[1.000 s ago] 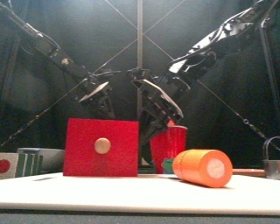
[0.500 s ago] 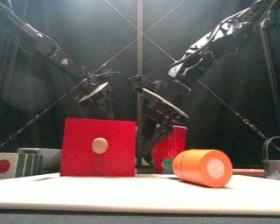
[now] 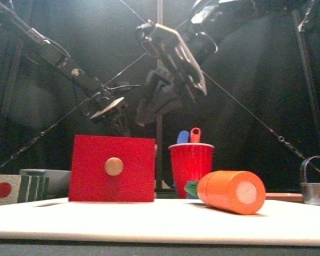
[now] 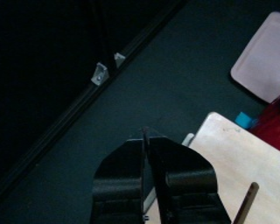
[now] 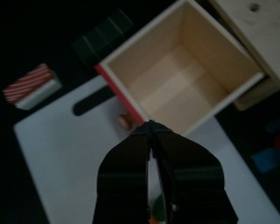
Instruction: Close drawer
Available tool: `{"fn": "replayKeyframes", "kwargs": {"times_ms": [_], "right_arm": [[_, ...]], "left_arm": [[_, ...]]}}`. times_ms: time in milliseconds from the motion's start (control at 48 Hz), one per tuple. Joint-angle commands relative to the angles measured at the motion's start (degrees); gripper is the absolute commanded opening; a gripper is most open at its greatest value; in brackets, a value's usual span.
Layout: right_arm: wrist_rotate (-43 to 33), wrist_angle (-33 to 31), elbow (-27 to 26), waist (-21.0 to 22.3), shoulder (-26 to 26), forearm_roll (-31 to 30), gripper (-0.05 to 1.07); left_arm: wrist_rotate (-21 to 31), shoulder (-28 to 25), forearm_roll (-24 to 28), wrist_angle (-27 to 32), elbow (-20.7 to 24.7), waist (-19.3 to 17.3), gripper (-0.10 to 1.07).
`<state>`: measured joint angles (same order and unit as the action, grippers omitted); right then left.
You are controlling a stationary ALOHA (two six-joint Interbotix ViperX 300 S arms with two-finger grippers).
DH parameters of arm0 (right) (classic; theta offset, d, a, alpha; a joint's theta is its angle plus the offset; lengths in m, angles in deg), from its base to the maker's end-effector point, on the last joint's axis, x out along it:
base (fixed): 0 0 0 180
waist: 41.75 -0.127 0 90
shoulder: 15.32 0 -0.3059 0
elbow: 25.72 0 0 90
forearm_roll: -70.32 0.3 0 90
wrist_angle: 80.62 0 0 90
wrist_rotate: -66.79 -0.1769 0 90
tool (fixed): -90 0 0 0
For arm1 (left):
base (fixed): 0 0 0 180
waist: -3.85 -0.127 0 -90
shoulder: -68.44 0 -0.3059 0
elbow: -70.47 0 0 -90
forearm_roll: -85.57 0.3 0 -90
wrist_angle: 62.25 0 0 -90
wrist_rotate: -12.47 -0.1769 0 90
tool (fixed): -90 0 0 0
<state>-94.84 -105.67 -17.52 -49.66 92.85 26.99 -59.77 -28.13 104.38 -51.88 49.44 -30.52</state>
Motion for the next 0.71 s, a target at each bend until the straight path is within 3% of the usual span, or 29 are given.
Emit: {"fn": "replayKeyframes", "kwargs": {"times_ms": [0, 479, 688], "right_arm": [[-0.1, 1.6, -3.3, -1.1, 0.2, 1.0, 0.09], [-0.1, 2.3, -10.9, -2.1, 10.7, 2.9, 0.09], [0.0, 1.9, -12.6, -2.0, 12.4, 2.6, 0.09]], "left_arm": [[-0.4, 0.2, 1.2, 1.1, 1.8, 1.1, 0.42], [-2.2, -2.5, 2.3, 2.1, 3.3, 1.8, 0.42], [-5.7, -4.6, 2.3, 7.4, 5.4, 2.0, 0.42]]}}
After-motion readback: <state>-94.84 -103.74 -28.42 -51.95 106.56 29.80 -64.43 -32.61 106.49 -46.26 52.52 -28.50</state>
